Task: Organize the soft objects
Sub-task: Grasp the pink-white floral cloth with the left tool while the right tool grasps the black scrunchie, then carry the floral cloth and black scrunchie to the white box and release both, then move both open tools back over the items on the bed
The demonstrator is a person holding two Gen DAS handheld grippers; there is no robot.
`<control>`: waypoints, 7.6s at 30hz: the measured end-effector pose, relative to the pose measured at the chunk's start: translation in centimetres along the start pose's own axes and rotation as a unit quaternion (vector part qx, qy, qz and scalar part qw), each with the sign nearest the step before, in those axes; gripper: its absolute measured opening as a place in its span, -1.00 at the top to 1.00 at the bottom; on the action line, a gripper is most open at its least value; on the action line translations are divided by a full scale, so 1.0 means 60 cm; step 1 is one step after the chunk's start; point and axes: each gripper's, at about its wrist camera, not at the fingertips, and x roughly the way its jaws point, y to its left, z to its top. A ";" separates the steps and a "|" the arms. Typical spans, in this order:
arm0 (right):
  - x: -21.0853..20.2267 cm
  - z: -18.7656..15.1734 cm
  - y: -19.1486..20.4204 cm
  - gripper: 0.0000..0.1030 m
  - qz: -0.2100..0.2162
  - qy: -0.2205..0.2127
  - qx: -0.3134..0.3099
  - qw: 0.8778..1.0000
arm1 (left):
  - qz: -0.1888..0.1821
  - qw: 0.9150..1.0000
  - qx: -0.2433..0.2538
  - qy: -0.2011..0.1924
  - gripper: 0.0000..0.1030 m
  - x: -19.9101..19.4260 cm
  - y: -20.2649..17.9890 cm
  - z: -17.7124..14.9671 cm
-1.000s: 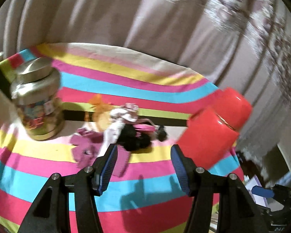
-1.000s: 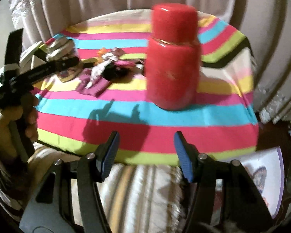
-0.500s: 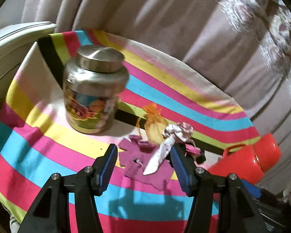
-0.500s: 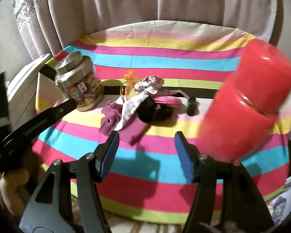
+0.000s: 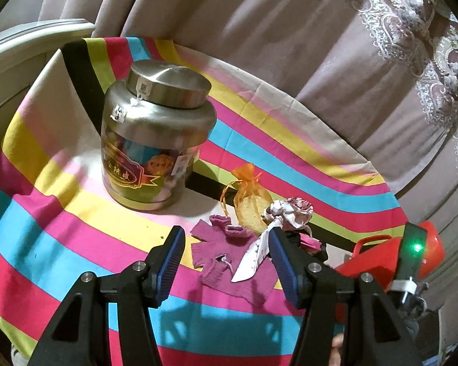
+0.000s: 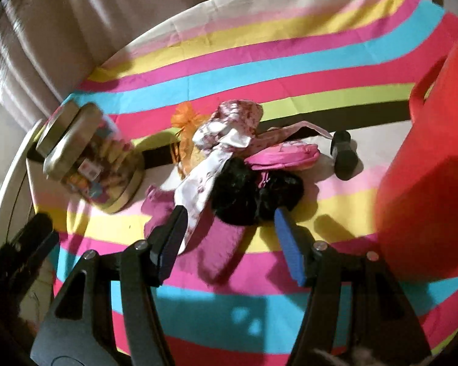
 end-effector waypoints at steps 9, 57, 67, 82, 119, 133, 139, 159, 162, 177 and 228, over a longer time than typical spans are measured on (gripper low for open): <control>0.048 0.009 -0.012 -0.23 0.006 -0.001 0.024 1.000 | -0.021 1.000 0.012 0.003 -0.12 0.019 -0.008 0.000; -0.011 -0.047 -0.056 0.66 0.000 -0.031 -0.001 1.000 | -0.047 0.962 0.244 0.110 0.72 0.288 -0.158 0.022; -0.050 -0.070 -0.049 0.66 -0.014 -0.049 -0.021 0.998 | -0.071 0.978 0.178 0.087 0.72 0.194 -0.137 0.034; -0.070 -0.104 -0.055 0.39 -0.011 -0.014 -0.048 0.999 | -0.054 0.990 0.116 0.060 0.72 0.050 -0.099 -0.002; -0.108 -0.095 -0.031 0.64 -0.037 -0.033 -0.102 0.994 | -0.074 0.996 0.002 0.045 0.72 -0.033 -0.014 -0.056; -0.224 -0.147 -0.065 0.64 -0.047 -0.056 -0.090 0.993 | -0.140 0.988 0.030 0.051 0.72 -0.086 -0.097 -0.088; -0.279 -0.164 -0.106 0.64 -0.062 -0.062 -0.072 0.994 | -0.181 0.979 0.059 0.073 0.72 -0.105 -0.165 -0.122; -0.487 -0.217 -0.334 0.64 -0.186 -0.104 0.008 0.977 | -0.303 0.922 0.167 0.176 0.72 -0.146 -0.421 -0.280; -0.503 -0.224 -0.362 0.64 -0.206 -0.105 0.021 0.973 | -0.313 0.913 0.176 0.194 0.72 -0.145 -0.445 -0.304; -0.573 -0.241 -0.446 -0.46 -0.255 -0.126 0.080 0.955 | -0.309 0.897 0.222 0.223 -0.10 -0.131 -0.504 -0.361; -0.330 -0.199 -0.054 -0.71 -0.070 -0.034 -0.175 0.981 | 0.001 0.986 0.026 0.163 -0.15 0.003 -0.012 -0.128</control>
